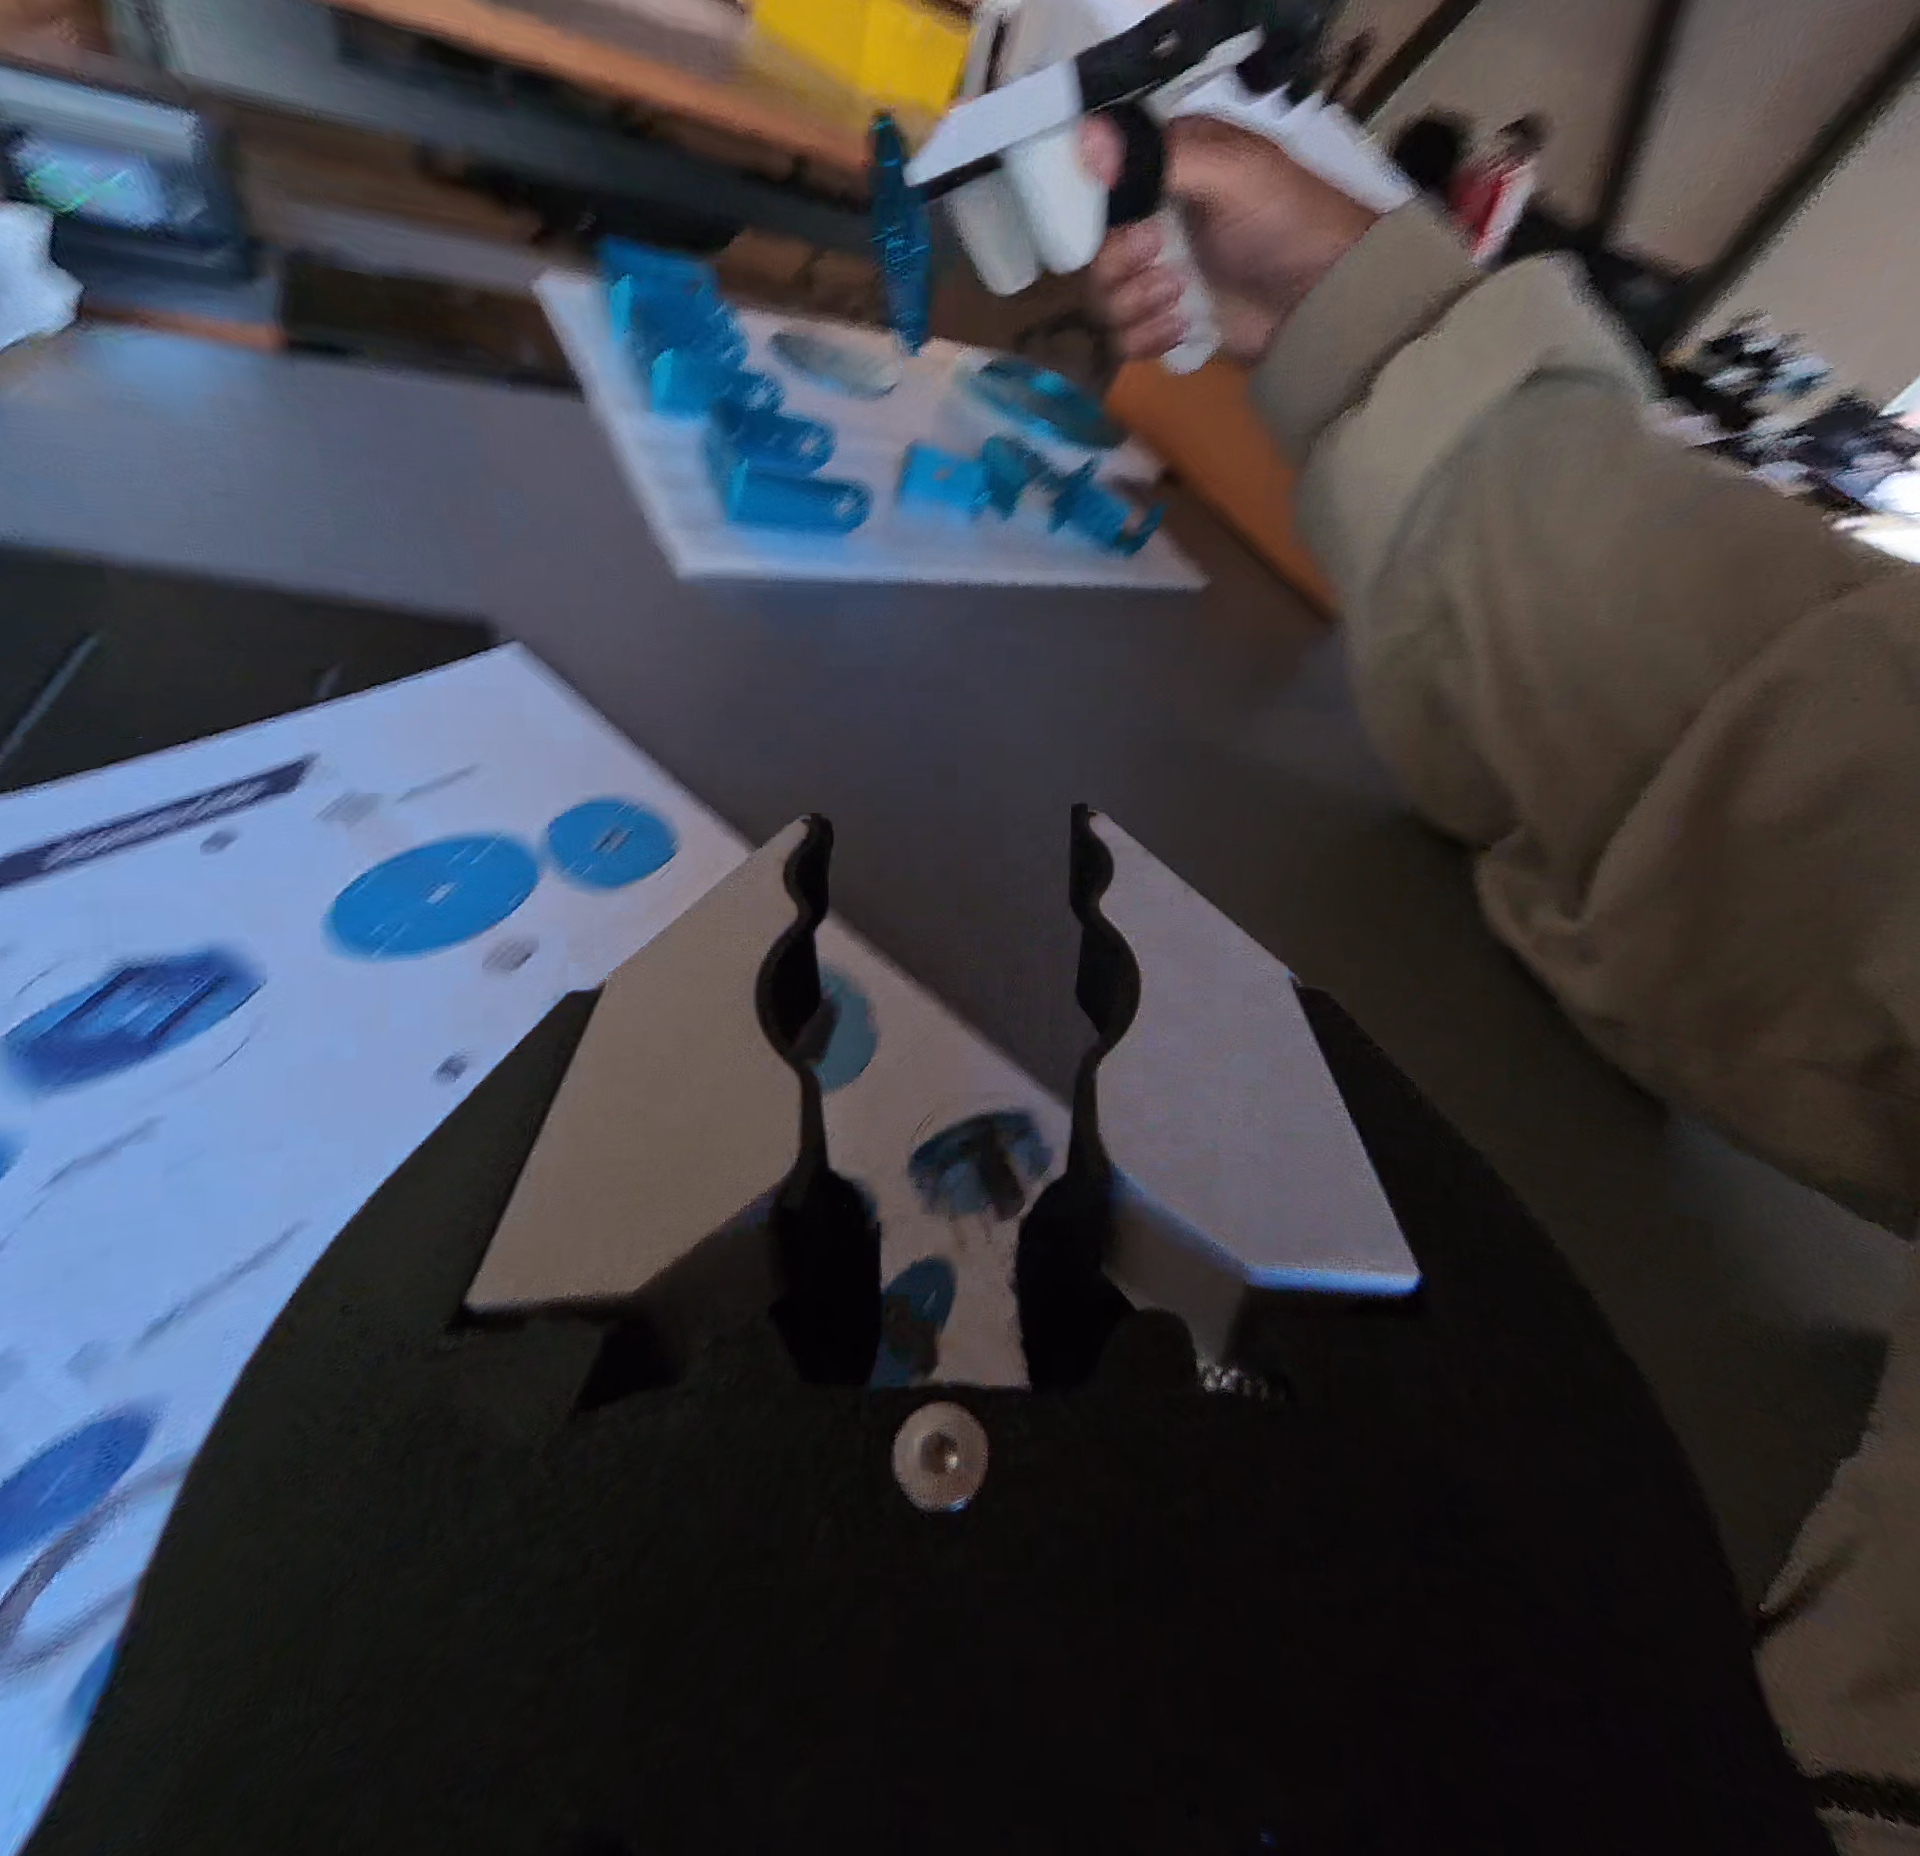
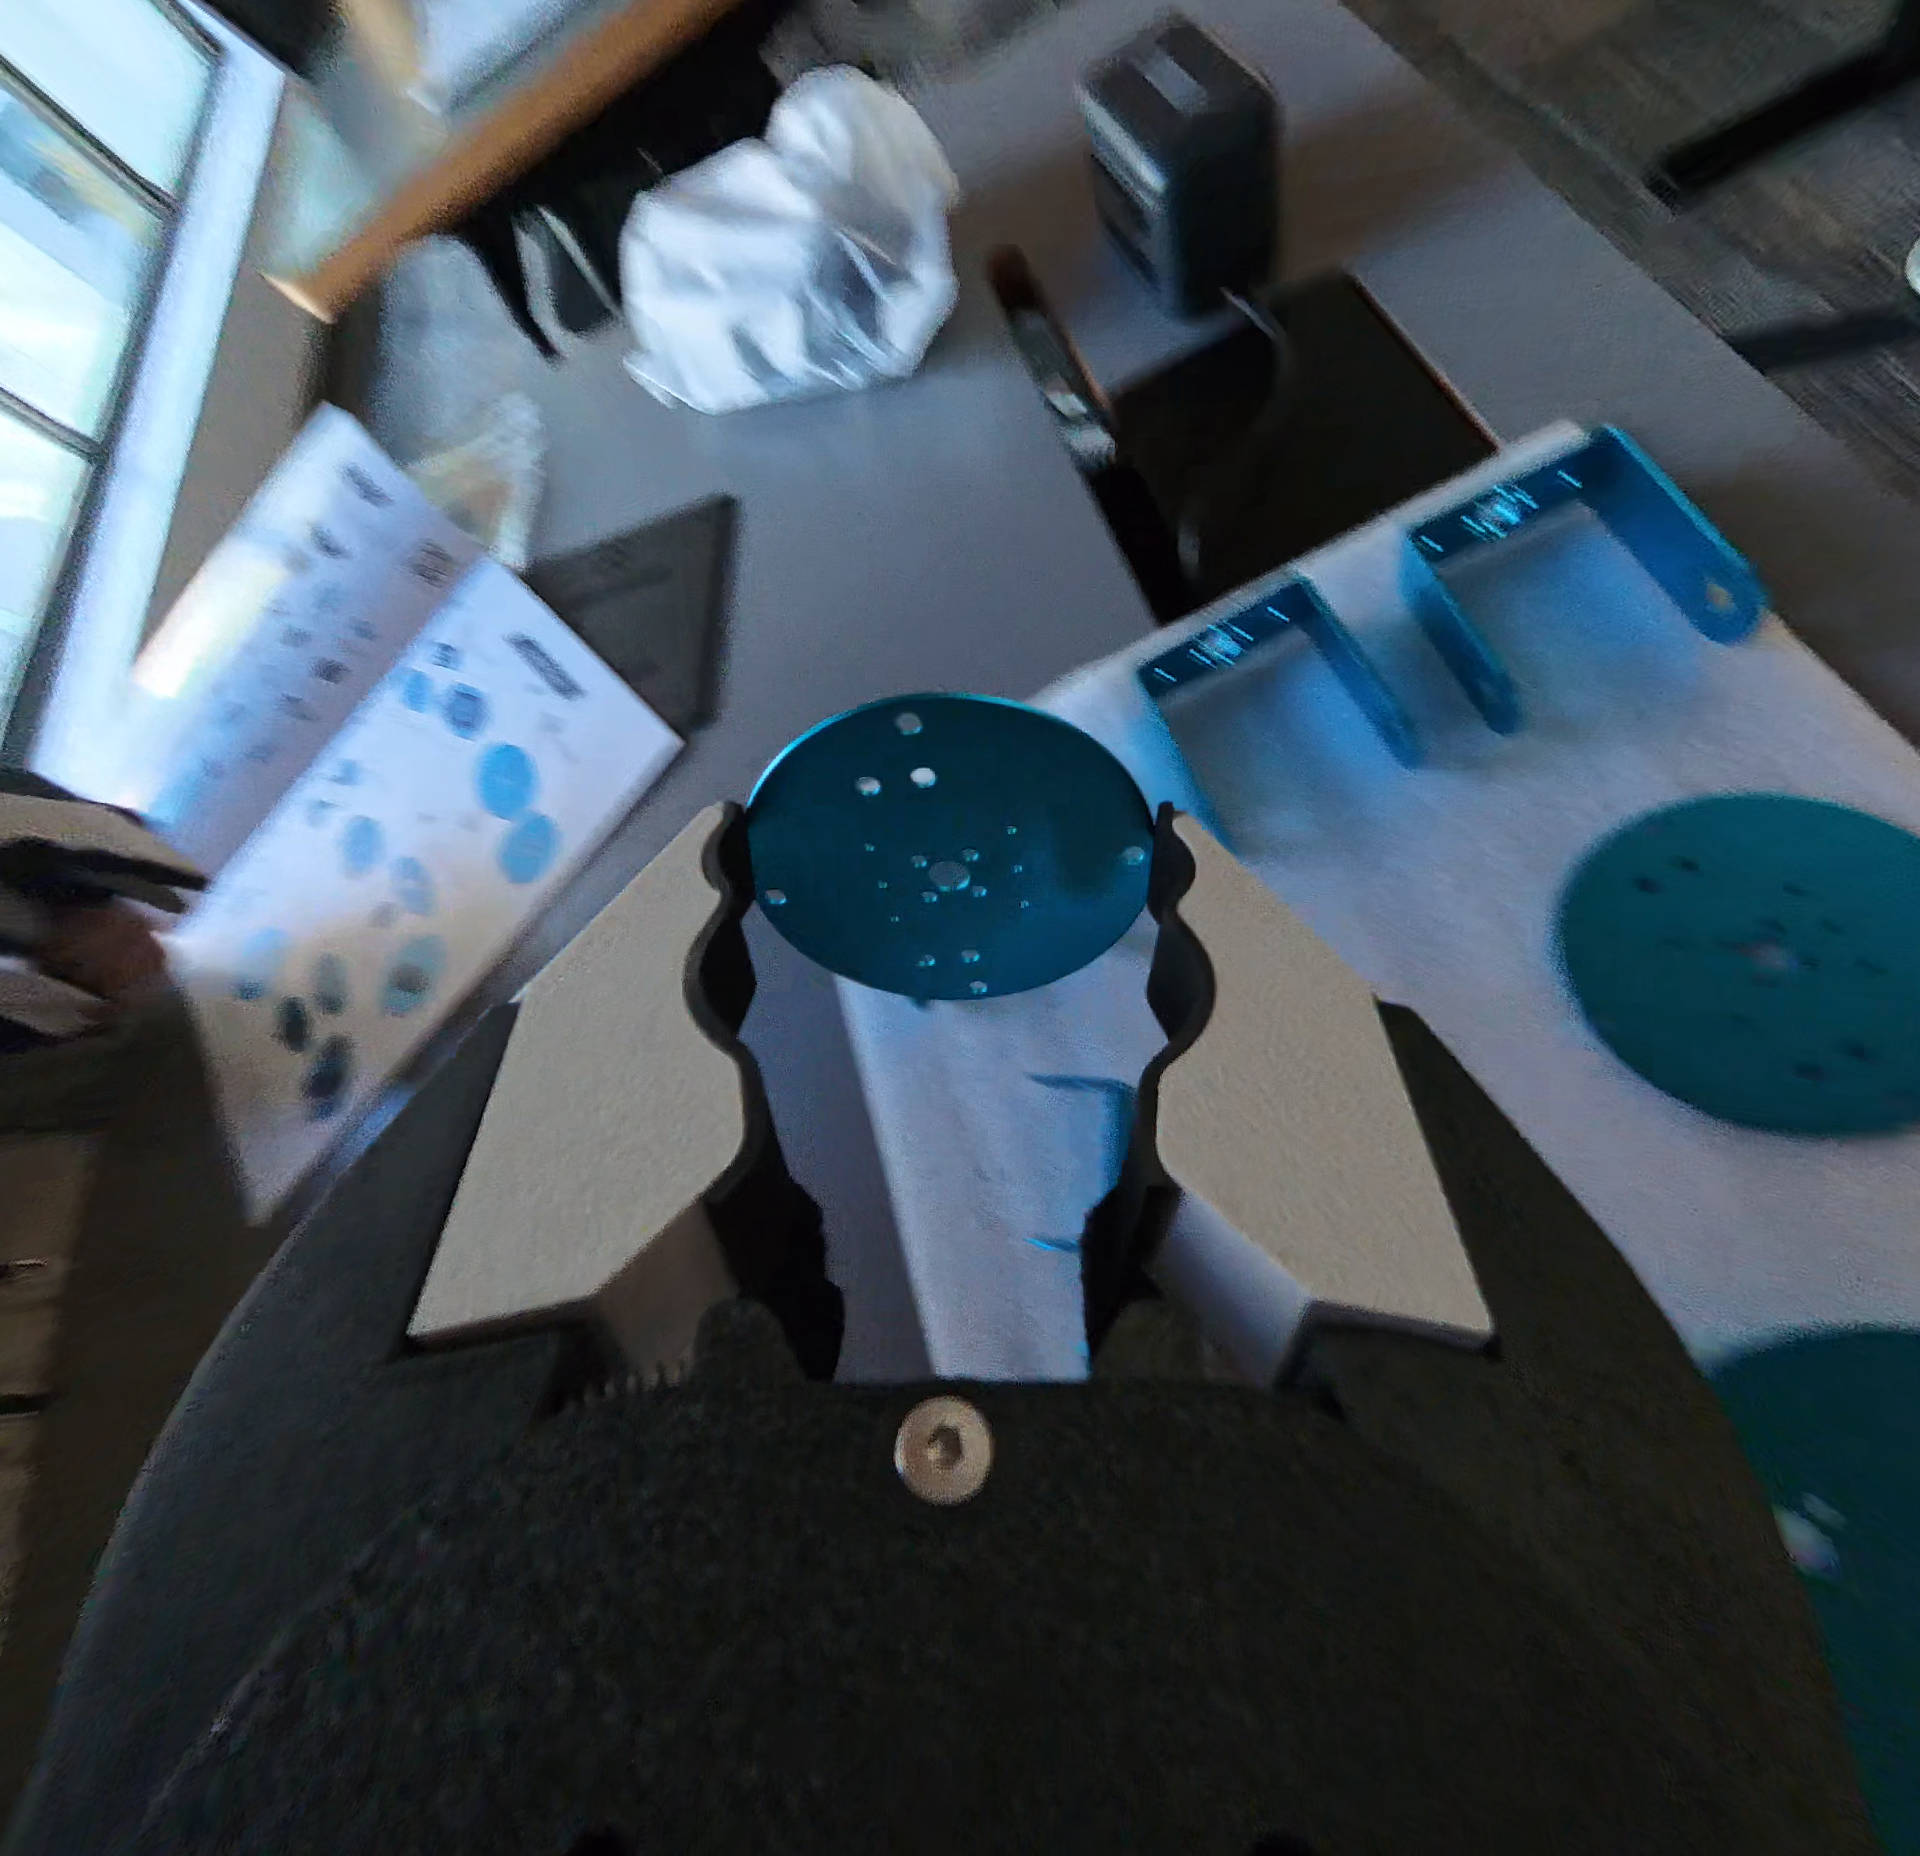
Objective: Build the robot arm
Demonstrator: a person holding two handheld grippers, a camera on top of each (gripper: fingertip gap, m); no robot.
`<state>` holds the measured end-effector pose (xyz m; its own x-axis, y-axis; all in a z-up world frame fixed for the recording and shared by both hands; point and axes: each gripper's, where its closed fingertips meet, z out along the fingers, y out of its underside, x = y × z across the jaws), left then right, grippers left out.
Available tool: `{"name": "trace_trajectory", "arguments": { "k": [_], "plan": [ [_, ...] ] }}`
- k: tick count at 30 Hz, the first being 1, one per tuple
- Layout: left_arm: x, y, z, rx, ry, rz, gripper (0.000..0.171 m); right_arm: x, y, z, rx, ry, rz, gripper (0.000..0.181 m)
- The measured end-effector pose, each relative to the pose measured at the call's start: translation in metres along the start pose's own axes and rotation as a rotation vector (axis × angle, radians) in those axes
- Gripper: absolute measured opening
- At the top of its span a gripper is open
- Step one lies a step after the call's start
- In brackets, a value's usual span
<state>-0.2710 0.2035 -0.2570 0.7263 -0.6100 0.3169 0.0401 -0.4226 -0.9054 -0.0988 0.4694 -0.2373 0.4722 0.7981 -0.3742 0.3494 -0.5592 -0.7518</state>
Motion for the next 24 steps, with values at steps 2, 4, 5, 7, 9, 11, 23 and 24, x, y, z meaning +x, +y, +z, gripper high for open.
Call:
{"name": "trace_trajectory", "arguments": {
  "k": [2,4,5,7,9,11,23,24],
  "plan": [
    [0.016,-0.009,0.010,0.058,0.076,0.017,0.045,-0.035,-0.012,-0.005,0.104,-0.097,0.003,0.075],
    [0.026,-0.017,0.020,0.083,0.096,0.043,0.046,-0.069,-0.018,-0.007,0.174,-0.170,0.003,0.075],
    [0.028,-0.022,0.026,0.099,0.081,0.065,0.046,-0.086,-0.017,-0.007,0.192,-0.204,0.000,0.075],
    [0.032,-0.032,0.036,0.129,0.054,0.110,0.046,-0.117,-0.013,-0.005,0.217,-0.266,0.006,0.075],
    [0.039,-0.041,0.046,0.142,0.039,0.141,0.047,-0.149,-0.012,-0.006,0.265,-0.353,0.030,0.075],
    [0.048,-0.046,0.054,0.148,0.032,0.174,0.050,-0.177,-0.009,-0.006,0.299,-0.438,0.058,0.075],
    [0.051,-0.080,0.040,0.322,-0.261,0.380,0.046,-0.257,0.020,0.008,0.325,-0.602,0.120,0.075],
    [0.053,-0.080,0.037,0.333,-0.277,0.408,0.034,-0.260,0.022,0.009,0.319,-0.609,0.127,0.076]
  ]
}}
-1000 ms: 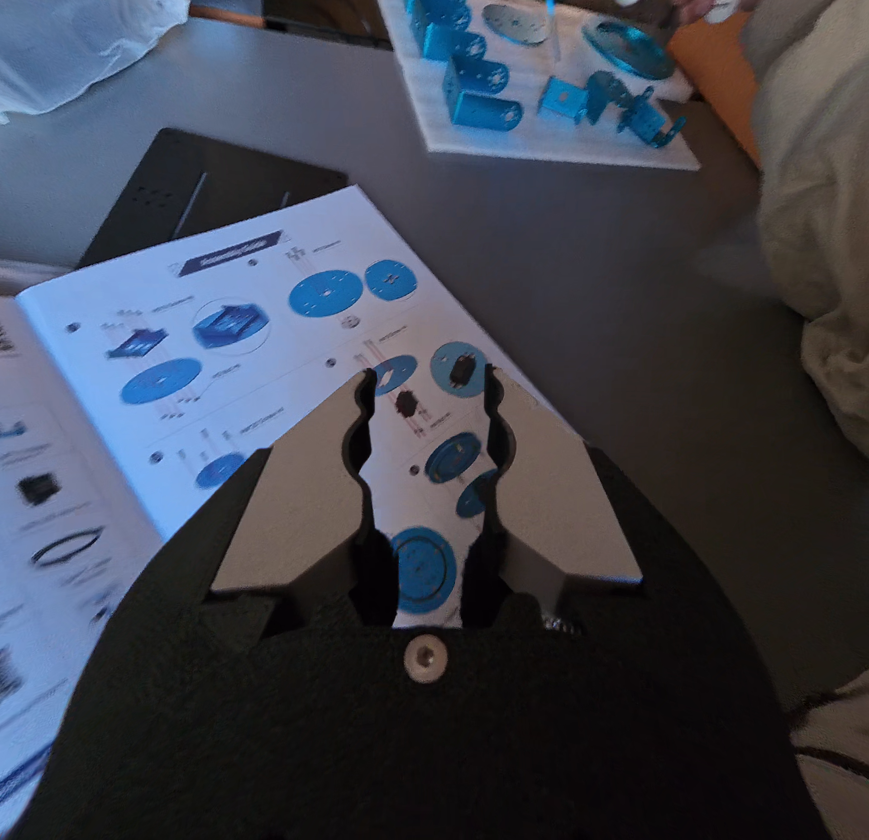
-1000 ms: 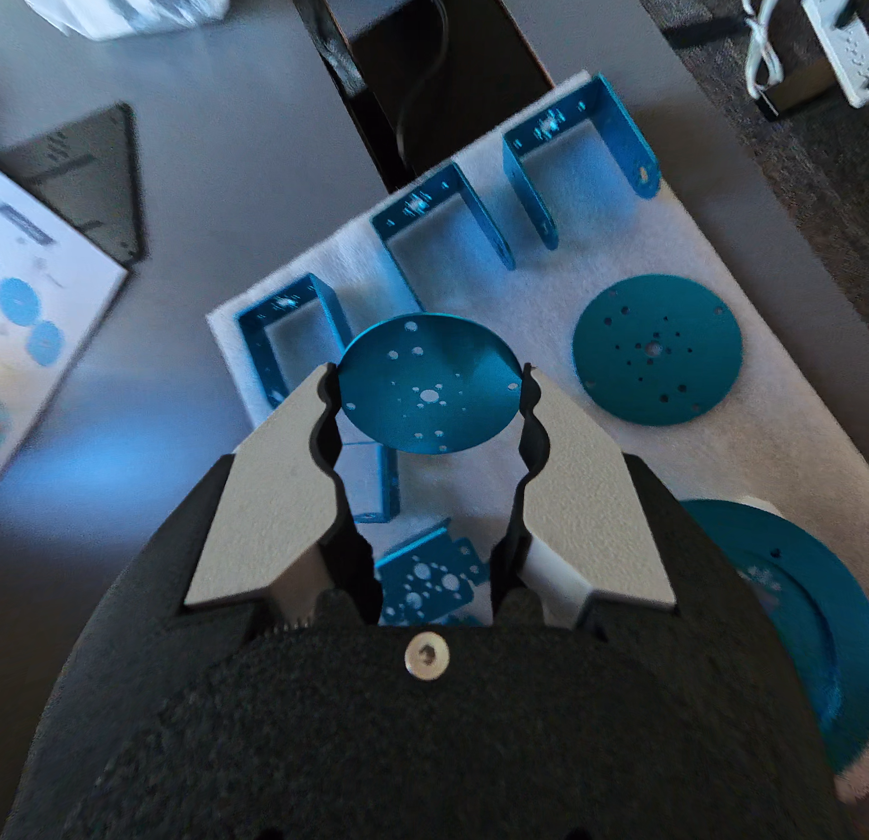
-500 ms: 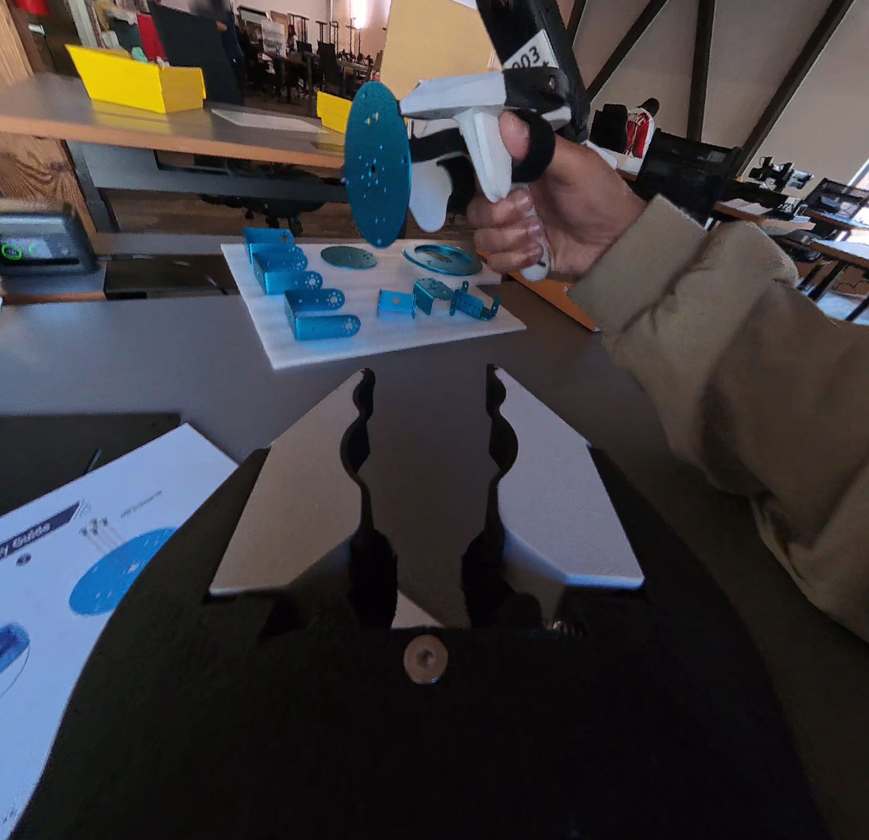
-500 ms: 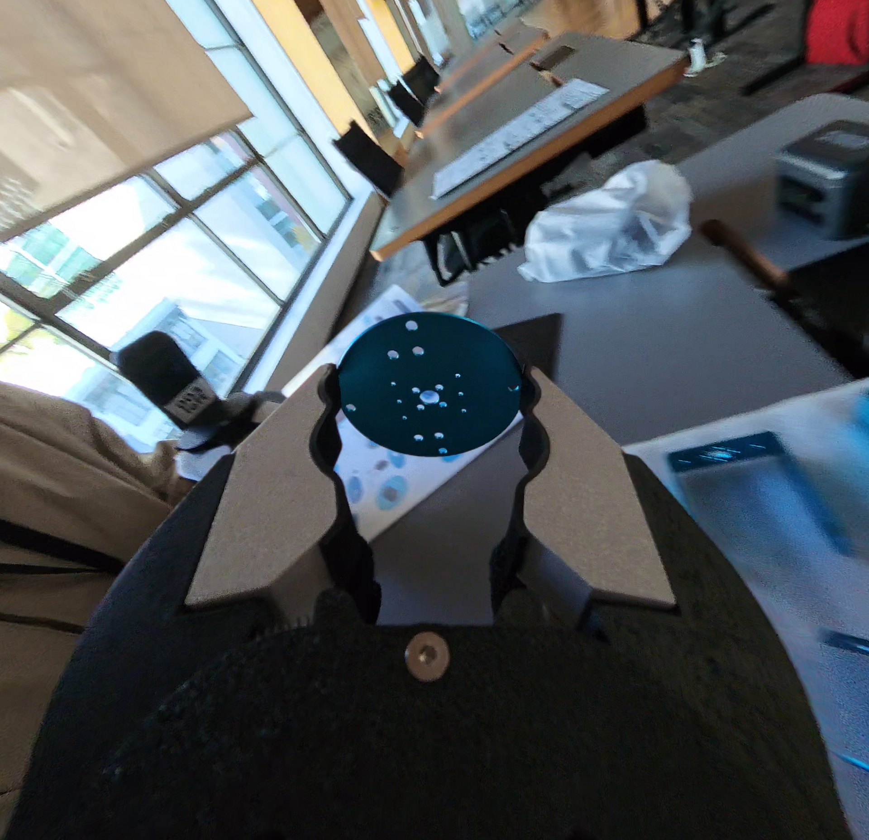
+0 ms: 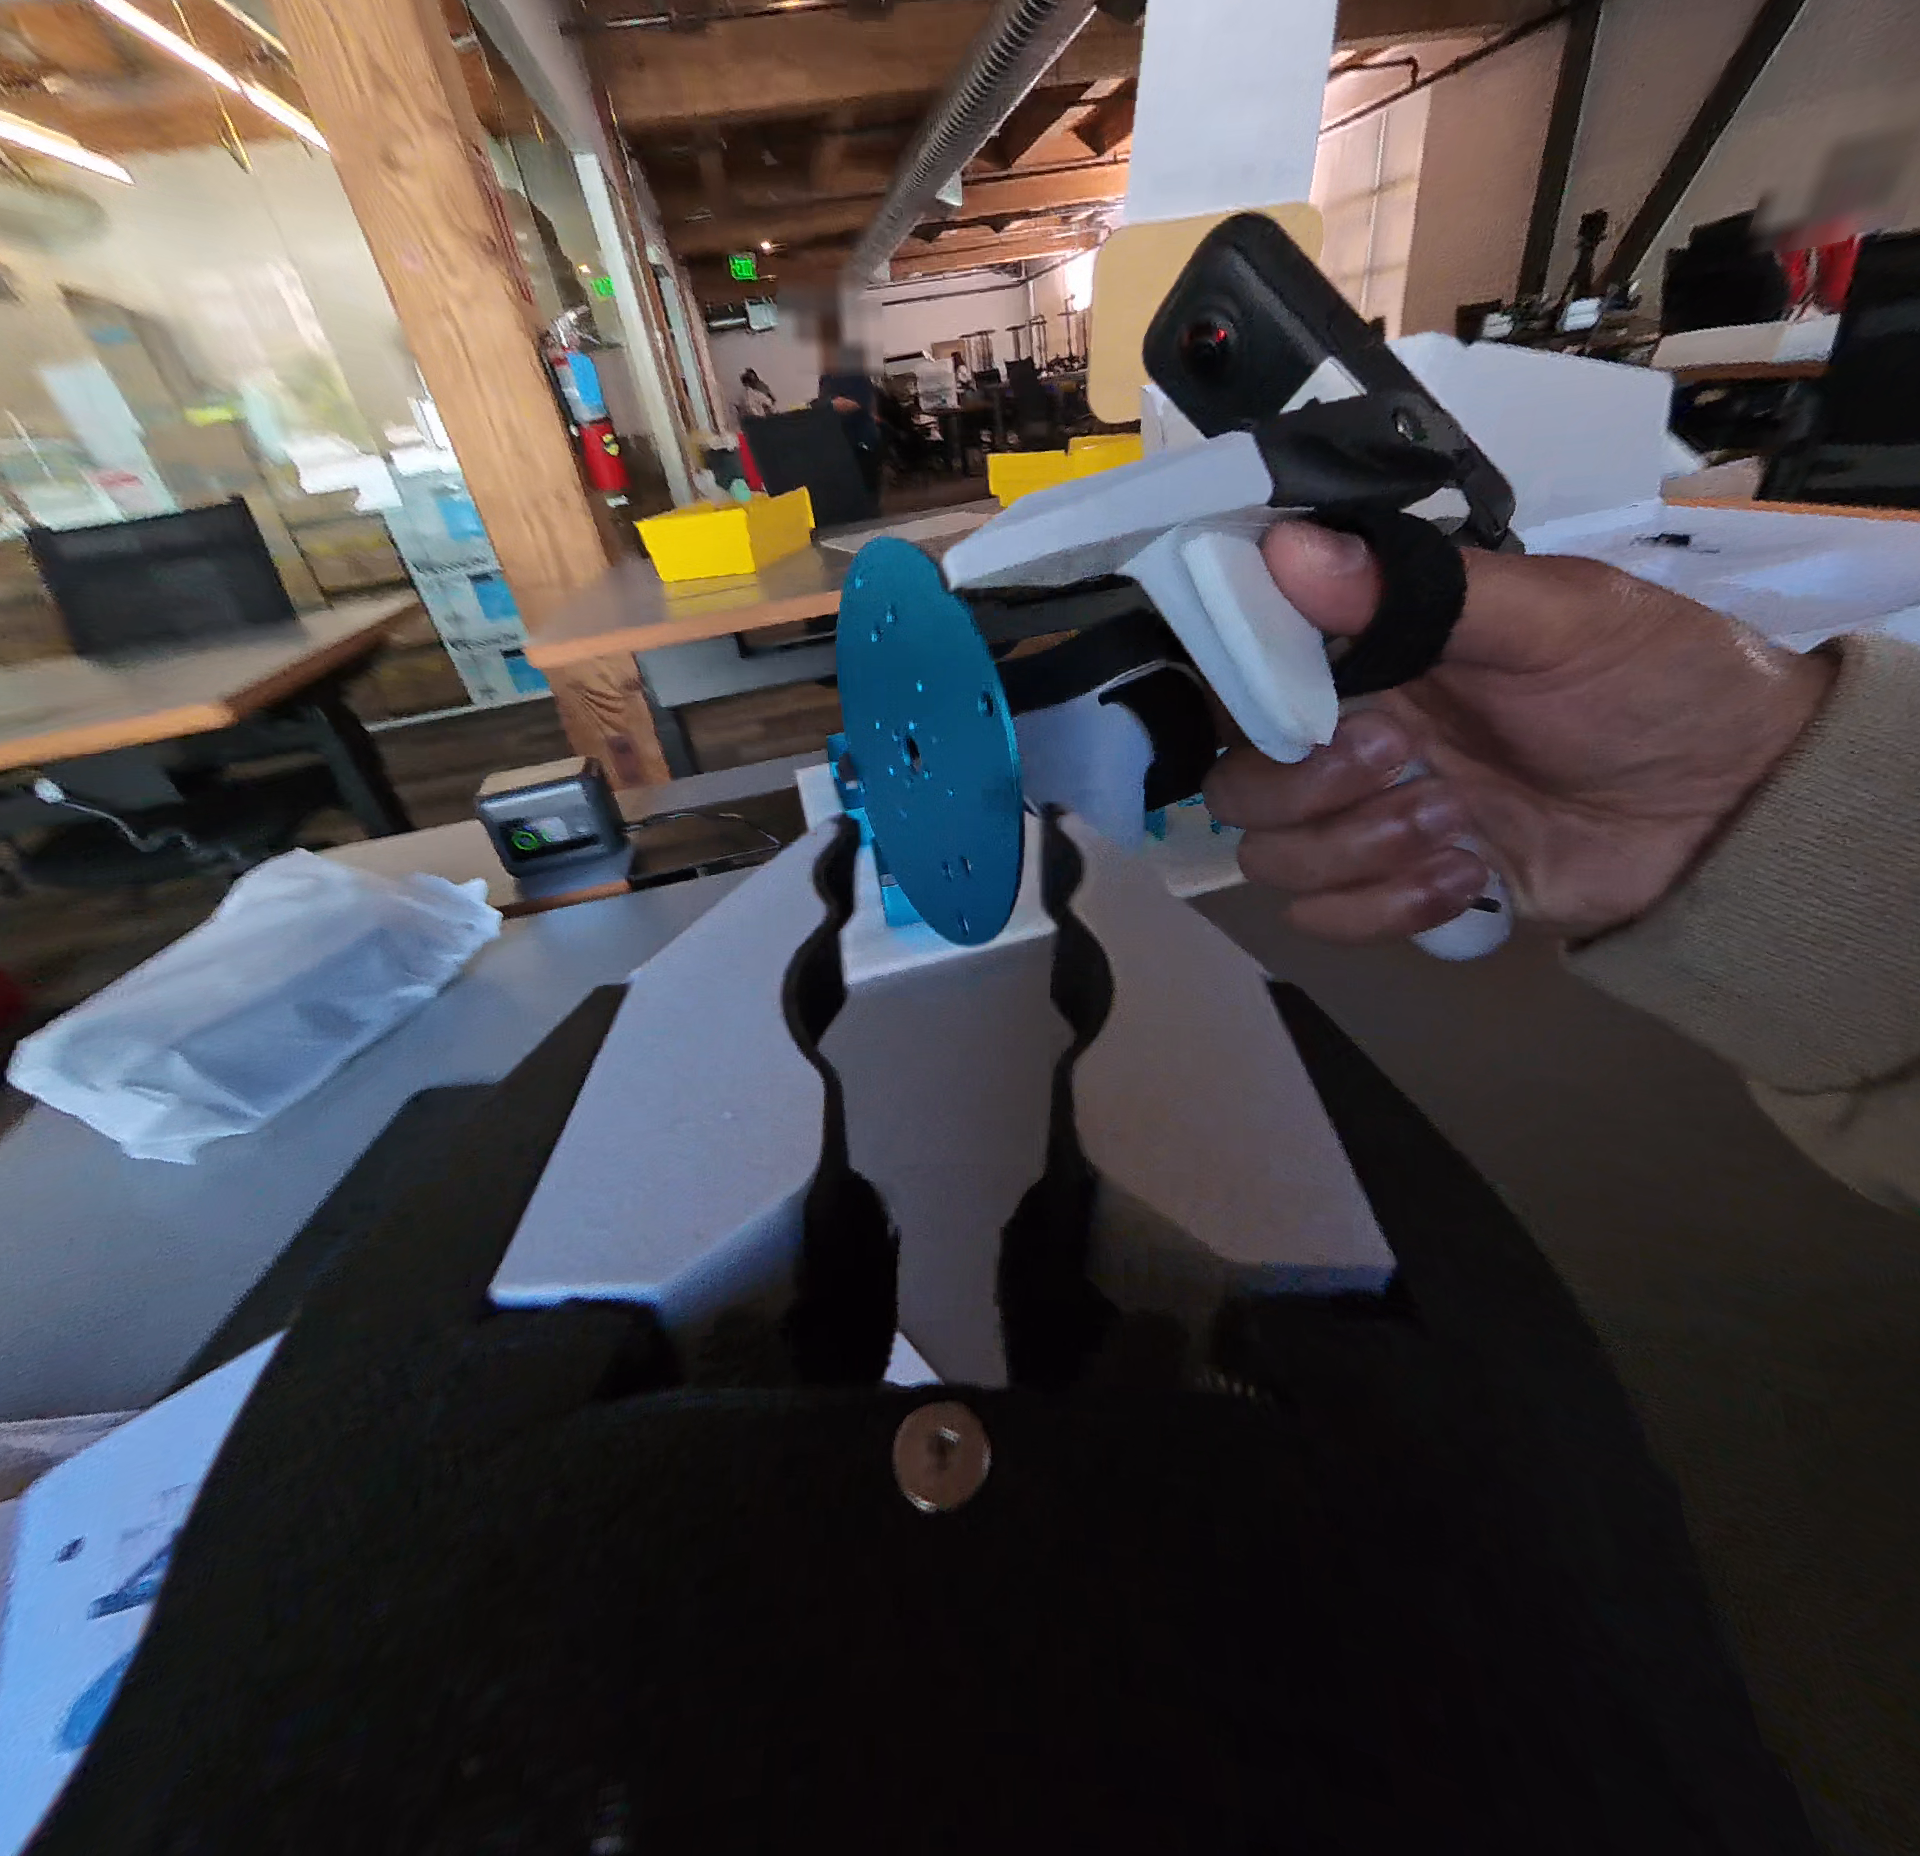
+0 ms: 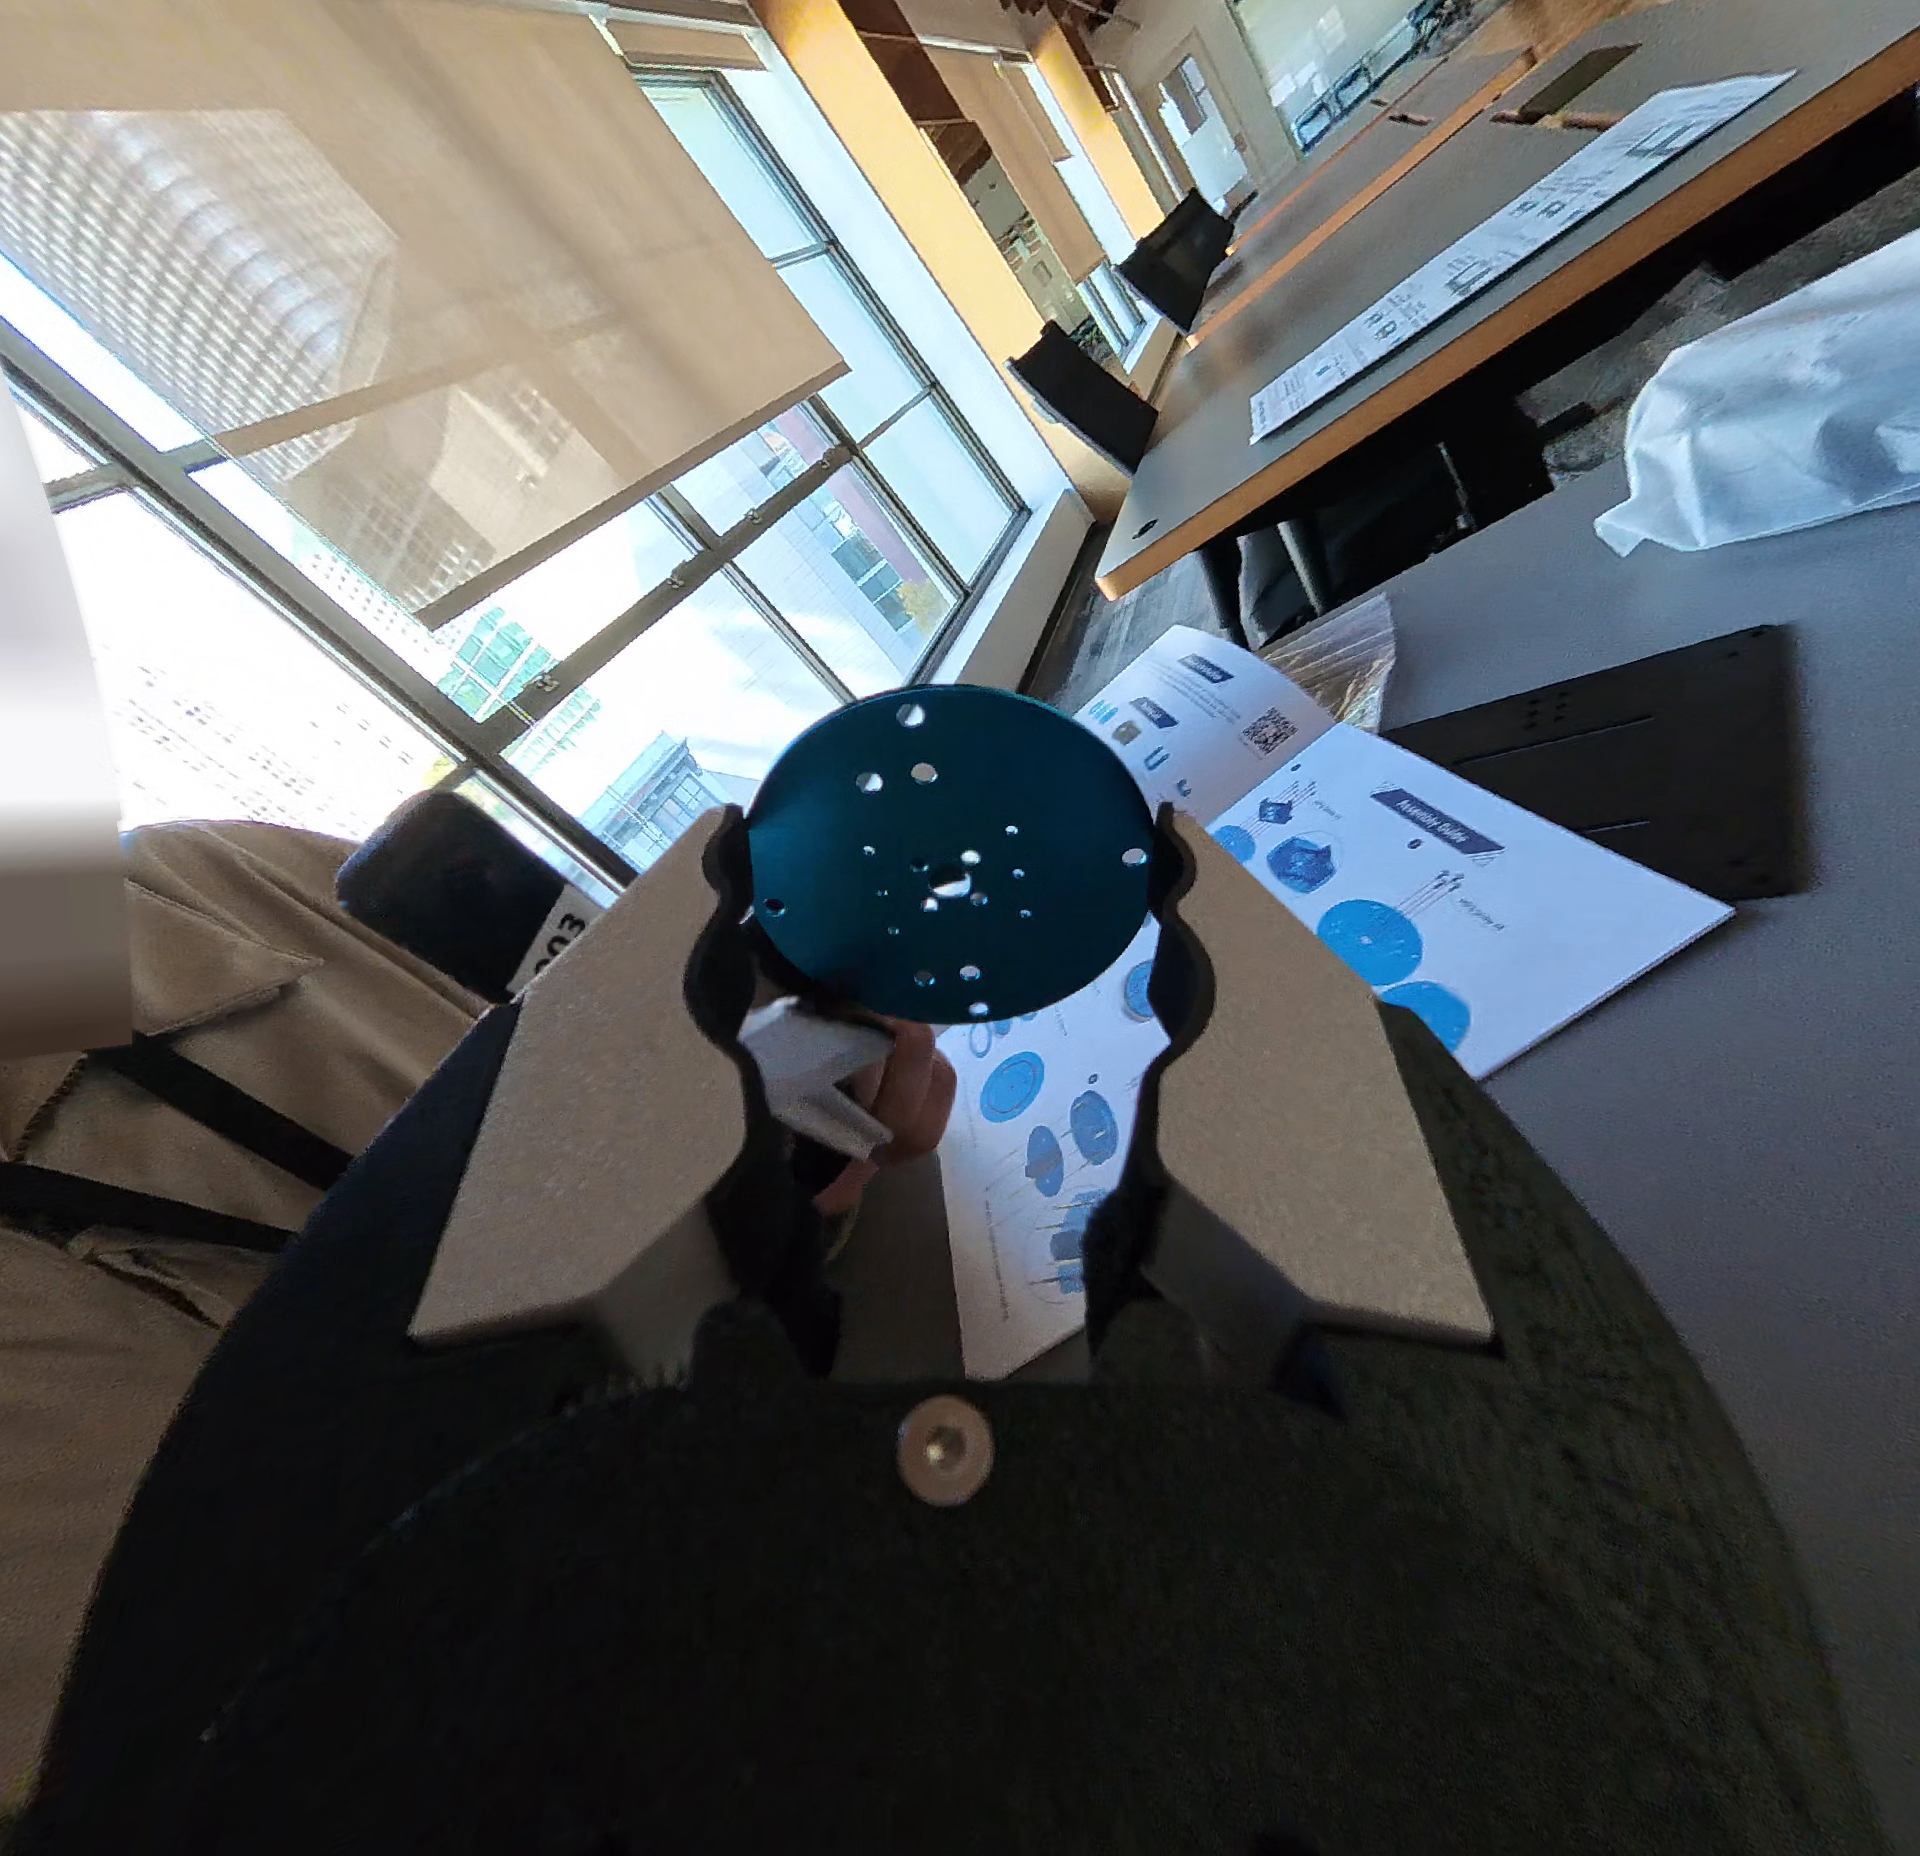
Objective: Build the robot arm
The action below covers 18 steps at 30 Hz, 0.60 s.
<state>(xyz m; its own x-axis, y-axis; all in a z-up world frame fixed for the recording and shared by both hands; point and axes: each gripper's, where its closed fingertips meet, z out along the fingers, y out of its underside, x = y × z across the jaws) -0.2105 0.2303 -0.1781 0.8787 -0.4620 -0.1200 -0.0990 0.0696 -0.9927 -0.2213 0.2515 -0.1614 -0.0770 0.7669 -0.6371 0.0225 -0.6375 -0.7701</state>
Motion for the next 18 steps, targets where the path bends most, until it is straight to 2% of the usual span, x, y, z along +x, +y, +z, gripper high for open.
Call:
{"name": "trace_trajectory", "arguments": {
  "k": [2,6,10,13,18],
  "plan": [
    [0.001,-0.001,-0.004,0.004,-0.025,0.064,0.012,-0.001,0.008,0.004,-0.010,0.007,0.012,0.075],
    [0.001,0.006,-0.011,-0.022,-0.061,0.144,0.001,-0.001,0.024,0.003,0.008,0.028,0.065,0.076],
    [0.009,0.017,-0.018,-0.064,0.018,0.085,0.000,0.002,0.045,-0.007,0.044,0.060,0.122,0.070],
    [0.014,0.025,-0.025,-0.094,0.052,0.075,0.000,0.002,0.060,-0.023,0.071,0.102,0.134,0.071],
    [0.007,0.031,-0.046,-0.116,0.099,0.029,0.000,0.005,0.078,-0.076,0.092,0.336,0.081,0.068]
  ]
}}
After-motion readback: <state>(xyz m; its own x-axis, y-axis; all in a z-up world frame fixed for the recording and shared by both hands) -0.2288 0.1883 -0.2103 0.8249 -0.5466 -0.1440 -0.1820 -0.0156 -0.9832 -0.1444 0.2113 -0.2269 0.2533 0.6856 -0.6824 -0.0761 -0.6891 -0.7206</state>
